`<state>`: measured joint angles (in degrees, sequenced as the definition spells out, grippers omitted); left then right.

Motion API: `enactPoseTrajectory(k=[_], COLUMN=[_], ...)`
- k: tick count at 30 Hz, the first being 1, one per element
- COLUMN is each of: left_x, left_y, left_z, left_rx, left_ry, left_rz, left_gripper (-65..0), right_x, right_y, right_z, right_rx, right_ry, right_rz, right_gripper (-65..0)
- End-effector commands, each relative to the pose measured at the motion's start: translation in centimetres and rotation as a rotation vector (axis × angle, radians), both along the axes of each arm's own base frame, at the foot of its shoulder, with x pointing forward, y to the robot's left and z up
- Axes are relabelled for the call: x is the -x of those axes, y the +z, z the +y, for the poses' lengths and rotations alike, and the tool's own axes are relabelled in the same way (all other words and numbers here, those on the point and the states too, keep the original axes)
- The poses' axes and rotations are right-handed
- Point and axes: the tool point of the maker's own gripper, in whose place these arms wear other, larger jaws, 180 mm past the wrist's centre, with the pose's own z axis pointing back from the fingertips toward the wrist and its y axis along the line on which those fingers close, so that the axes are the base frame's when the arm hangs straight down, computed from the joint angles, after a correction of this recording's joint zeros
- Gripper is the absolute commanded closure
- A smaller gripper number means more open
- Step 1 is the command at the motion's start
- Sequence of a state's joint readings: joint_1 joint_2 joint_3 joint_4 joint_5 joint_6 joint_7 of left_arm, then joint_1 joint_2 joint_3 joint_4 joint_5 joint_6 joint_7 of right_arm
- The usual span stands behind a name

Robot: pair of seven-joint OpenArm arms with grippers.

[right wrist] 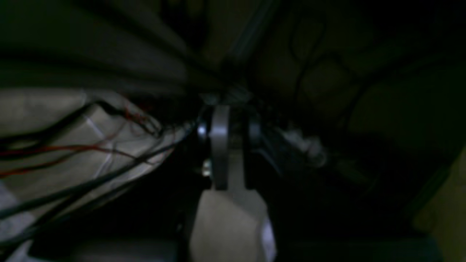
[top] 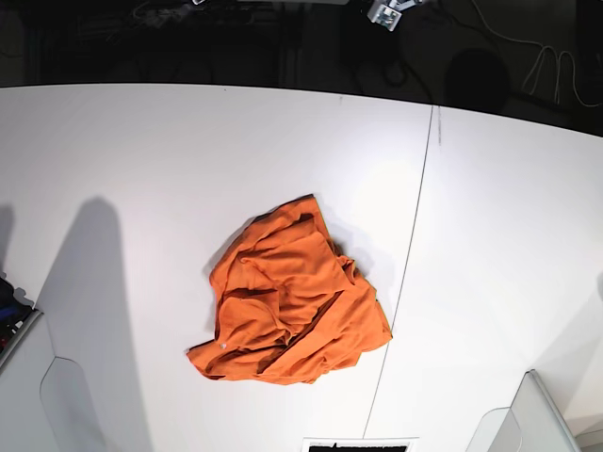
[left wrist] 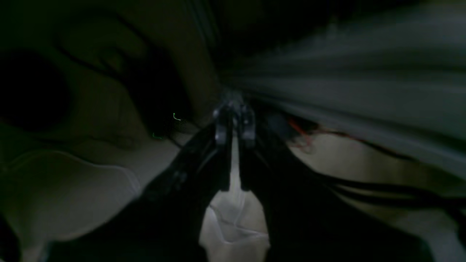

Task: Layout the t-shirt on the table in an organized manner, then fold the t-shirt properly
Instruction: 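Lower both grippers from rest toward the crumpled orange t-shirt, then grasp the orange t-shirt edges with both grippers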

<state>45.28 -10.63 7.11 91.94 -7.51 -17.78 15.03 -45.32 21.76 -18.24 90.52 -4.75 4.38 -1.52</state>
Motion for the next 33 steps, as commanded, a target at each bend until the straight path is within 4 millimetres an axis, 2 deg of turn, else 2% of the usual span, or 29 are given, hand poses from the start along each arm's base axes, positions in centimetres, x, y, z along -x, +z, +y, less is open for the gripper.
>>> enactPoseTrajectory(k=[1, 7, 12, 14, 17, 19, 21, 24, 26, 28, 31, 33], left_x=[-0.8, -5.1, -8.4, -9.6, -11.6, -13.5, -15.8, -19.5, -21.6, -23.8, -27.0, -29.1], left_y=[1.7, 8.7, 12.7, 13.9, 15.2, 16.1, 17.4, 19.6, 20.4, 20.6, 19.8, 19.0], left_z=[0.1, 1.7, 3.4, 3.9, 4.3, 4.5, 4.8, 5.1, 5.4, 5.8, 5.9, 5.5], left_rx=[0.02, 0.041, -0.015, -0.025, -0.012, -0.008, -0.017, -0.003, 0.013, 0.027, 0.036, 0.044], left_ry=[-0.002, -0.066, -0.117, -0.119, -0.138, -0.15, -0.166, -0.164, -0.145, -0.124, -0.114, -0.121], left_rz=[-0.044, -0.186, -0.324, -0.37, -0.435, -0.485, -0.552, -0.649, -0.686, -0.705, -0.71, -0.703], left_gripper=[-4.6, -4.8, -5.9, -13.0, -29.1, -36.6, -37.4, -37.4, -37.4, -37.4, -37.7, -40.5], right_x=[-0.3, -4.7, -10.8, -13.7, -18.0, -20.8, -23.5, -27.3, -29.4, -31.4, -34.6, -36.7], right_y=[1.3, 6.5, 10.4, 11.9, 14.0, 15.0, 15.7, 17.3, 18.3, 19.1, 19.8, 19.8], right_z=[0.3, 2.2, 2.8, 2.8, 3.0, 3.2, 3.3, 3.8, 3.9, 3.8, 3.6, 3.7], right_rx=[-0.025, -0.104, -0.148, -0.153, -0.163, -0.16, -0.146, -0.156, -0.178, -0.201, -0.224, -0.233], right_ry=[0.009, 0.022, -0.059, -0.066, -0.063, -0.079, -0.115, -0.19, -0.243, -0.302, -0.366, -0.386], right_rz=[-0.029, -0.182, -0.342, -0.424, -0.542, -0.595, -0.614, -0.648, -0.681, -0.708, -0.736, -0.742], right_gripper=[-6.4, -6.4, -6.4, -6.4, -6.6, -6.6, -7.0, -15.5, -22.8, -27.1, -27.4, -27.4])
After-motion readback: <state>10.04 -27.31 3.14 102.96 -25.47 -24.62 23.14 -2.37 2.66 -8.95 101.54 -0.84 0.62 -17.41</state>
